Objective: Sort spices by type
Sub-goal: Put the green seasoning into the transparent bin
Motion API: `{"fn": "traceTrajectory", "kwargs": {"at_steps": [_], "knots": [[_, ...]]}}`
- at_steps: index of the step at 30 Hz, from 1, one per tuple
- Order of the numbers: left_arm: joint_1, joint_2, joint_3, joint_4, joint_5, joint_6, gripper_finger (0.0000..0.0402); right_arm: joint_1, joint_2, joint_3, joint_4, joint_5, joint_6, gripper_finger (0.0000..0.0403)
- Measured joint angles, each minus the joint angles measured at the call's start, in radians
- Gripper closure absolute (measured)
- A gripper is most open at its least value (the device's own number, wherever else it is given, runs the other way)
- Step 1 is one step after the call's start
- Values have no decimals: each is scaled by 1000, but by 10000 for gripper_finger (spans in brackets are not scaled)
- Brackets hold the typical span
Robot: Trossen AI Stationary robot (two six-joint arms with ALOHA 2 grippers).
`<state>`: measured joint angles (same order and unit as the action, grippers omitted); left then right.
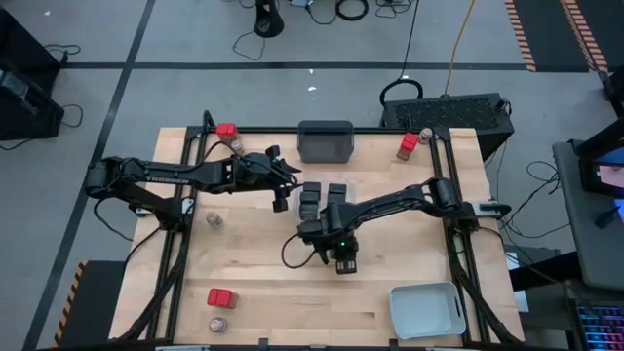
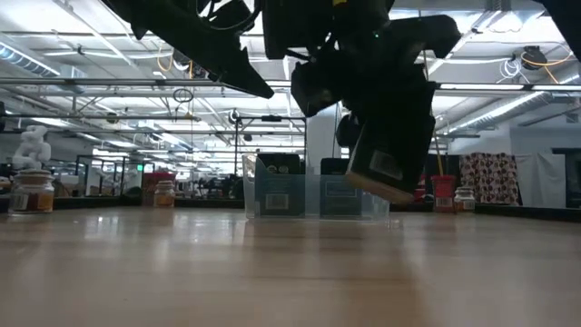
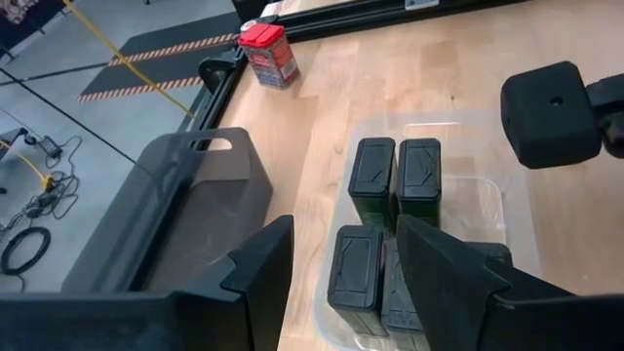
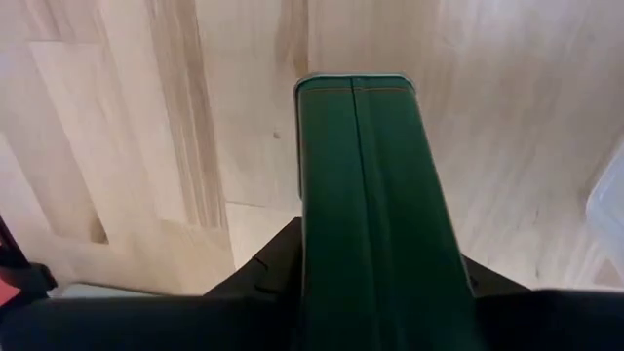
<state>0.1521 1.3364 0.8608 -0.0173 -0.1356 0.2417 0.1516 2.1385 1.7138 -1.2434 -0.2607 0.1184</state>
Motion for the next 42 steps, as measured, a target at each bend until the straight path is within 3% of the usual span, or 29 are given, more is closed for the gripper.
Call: {"fn": "traceTrajectory", "kwargs": {"at_steps": [16, 30, 37, 42], "knots": [[0, 0, 0, 1, 0, 0, 213, -1, 2, 0, 17, 1, -27, 262], [0, 0, 0, 1, 0, 1, 213, -1, -14, 0, 9, 2, -27, 261], [0, 0, 0, 1, 0, 2, 213, 0, -15, 69, -44, 6, -30, 261], [0, 0, 0, 0, 0, 2, 213, 0, -21, 140, -91, 103, -42, 261]]}}
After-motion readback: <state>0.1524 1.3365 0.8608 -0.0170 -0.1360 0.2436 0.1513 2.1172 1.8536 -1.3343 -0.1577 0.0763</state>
